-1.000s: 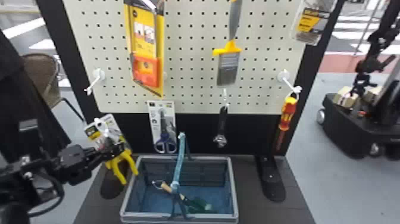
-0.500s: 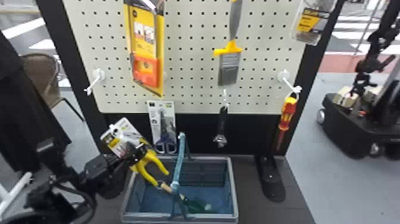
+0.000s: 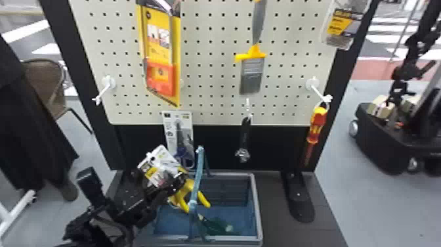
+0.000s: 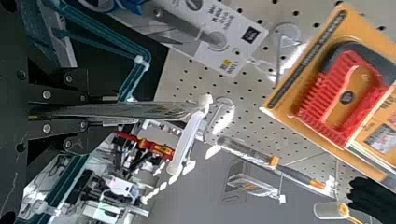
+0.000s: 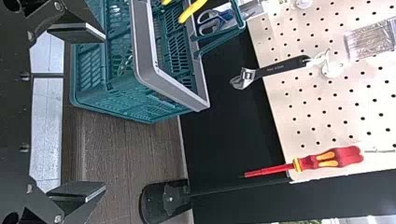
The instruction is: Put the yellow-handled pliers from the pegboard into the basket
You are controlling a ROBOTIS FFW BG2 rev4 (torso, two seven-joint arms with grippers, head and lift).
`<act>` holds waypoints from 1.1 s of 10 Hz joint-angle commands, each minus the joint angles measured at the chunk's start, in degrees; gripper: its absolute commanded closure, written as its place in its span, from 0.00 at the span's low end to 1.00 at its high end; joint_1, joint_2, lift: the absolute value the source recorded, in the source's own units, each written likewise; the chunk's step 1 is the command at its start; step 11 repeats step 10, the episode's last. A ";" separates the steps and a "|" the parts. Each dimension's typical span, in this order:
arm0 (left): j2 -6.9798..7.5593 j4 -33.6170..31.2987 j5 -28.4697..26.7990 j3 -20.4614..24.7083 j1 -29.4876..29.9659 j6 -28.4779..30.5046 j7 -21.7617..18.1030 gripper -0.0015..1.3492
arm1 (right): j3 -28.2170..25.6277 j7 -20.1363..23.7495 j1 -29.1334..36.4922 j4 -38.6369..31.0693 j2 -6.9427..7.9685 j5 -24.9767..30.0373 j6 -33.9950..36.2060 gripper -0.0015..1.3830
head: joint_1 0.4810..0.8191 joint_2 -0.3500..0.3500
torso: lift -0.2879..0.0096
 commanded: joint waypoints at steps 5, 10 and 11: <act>1.18 0.34 -1.02 0.36 -1.45 2.49 -0.11 0.11 | 0.00 0.00 0.04 0.23 -0.03 -0.28 0.00 0.13 | 0.20 0.50 | 0.63; 1.18 -0.36 -0.93 0.62 -1.20 2.76 -0.11 0.17 | 0.00 0.00 0.04 0.23 -0.03 -0.28 -0.09 0.13 | 0.20 0.50 | 0.63; 1.18 -0.36 -0.93 0.62 -1.20 2.76 -0.11 0.17 | 0.00 0.00 0.04 0.23 -0.03 -0.28 -0.09 0.13 | 0.20 0.50 | 0.63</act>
